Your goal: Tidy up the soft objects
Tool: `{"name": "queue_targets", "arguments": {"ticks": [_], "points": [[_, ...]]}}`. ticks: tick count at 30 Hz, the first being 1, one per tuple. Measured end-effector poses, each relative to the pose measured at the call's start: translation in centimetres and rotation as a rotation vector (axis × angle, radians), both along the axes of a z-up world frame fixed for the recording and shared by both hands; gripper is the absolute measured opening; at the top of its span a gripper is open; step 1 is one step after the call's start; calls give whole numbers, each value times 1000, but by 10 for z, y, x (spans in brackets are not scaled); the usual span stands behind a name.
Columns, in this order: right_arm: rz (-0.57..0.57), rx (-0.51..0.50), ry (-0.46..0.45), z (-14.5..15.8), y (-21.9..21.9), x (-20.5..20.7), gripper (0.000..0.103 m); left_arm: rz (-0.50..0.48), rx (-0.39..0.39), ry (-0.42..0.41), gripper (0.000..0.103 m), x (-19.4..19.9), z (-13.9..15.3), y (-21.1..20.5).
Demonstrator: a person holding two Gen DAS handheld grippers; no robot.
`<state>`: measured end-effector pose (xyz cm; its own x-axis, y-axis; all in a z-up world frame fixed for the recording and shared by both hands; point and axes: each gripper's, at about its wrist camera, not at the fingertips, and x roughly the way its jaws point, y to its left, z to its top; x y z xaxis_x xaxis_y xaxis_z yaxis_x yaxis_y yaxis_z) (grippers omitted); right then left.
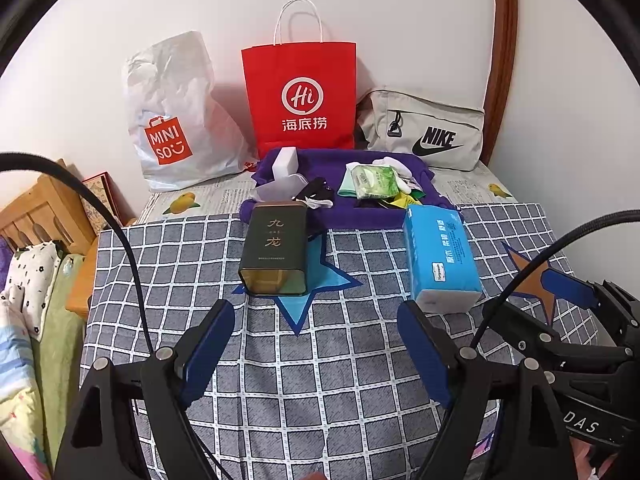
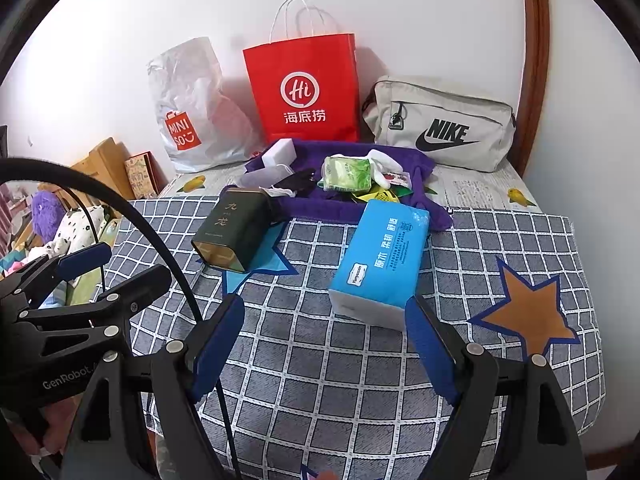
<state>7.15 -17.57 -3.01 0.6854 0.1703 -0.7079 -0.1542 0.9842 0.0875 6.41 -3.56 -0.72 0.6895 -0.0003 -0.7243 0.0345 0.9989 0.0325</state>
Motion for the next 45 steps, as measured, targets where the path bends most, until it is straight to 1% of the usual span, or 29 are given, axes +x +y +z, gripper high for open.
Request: {"name": "queue_targets", "arguments": {"ticks": [27, 45], "points": [[7, 4, 4, 0, -1, -1, 82, -10, 20, -13, 82, -2, 1, -2], [1, 2, 6, 0, 0, -3, 82, -7, 21, -3, 82, -2, 1, -1]]}}
